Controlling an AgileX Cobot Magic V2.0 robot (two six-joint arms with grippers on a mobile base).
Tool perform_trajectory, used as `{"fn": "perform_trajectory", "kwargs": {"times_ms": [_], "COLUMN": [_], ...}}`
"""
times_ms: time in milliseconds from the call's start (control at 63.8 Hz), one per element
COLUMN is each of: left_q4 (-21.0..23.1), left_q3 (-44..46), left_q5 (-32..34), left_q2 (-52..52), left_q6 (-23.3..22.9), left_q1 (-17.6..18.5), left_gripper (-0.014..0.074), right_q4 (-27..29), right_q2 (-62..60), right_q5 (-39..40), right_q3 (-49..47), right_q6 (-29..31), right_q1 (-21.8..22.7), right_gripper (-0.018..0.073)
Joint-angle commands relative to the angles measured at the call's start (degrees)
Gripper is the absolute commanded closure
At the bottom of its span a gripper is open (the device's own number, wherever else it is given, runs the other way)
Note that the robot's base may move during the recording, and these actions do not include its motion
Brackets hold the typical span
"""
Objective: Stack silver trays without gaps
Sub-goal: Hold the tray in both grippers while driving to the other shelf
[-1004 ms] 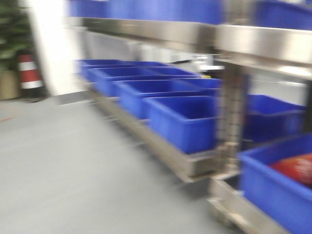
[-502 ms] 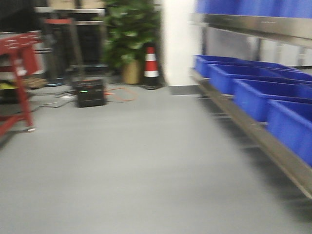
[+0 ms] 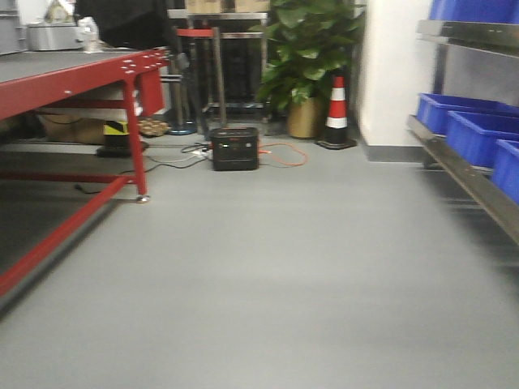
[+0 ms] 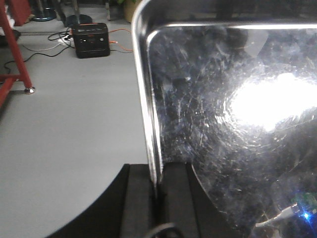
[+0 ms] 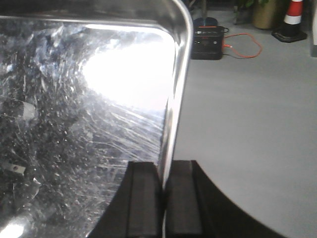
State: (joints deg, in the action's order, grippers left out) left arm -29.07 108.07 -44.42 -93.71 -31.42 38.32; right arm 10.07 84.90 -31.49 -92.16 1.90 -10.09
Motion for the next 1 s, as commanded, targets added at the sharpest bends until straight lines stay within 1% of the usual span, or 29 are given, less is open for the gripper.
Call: {"fn": "perform_trajectory", "kwargs": {"times_ms": [0,988], "left_q4": [-1.3,-1.3], "left_q3": [0.3,0.3], "left_q5": [1.8,1.8], "left_q2": [0.8,0.8], "left_q6": [0.8,0.8], "left_q1": [0.3,0.3], "left_gripper": [0.0616,0.0616], "right_q4": [-1.0,-1.0], "right_q2": [-0.9,-0.9], "right_q5": [2.4,2.4], "right_q3": [-0.4,-0.4], "right_q6": [1.3,1.3], "right_q1": [0.1,0.1], "right_gripper": [0.0638,0.0638]}}
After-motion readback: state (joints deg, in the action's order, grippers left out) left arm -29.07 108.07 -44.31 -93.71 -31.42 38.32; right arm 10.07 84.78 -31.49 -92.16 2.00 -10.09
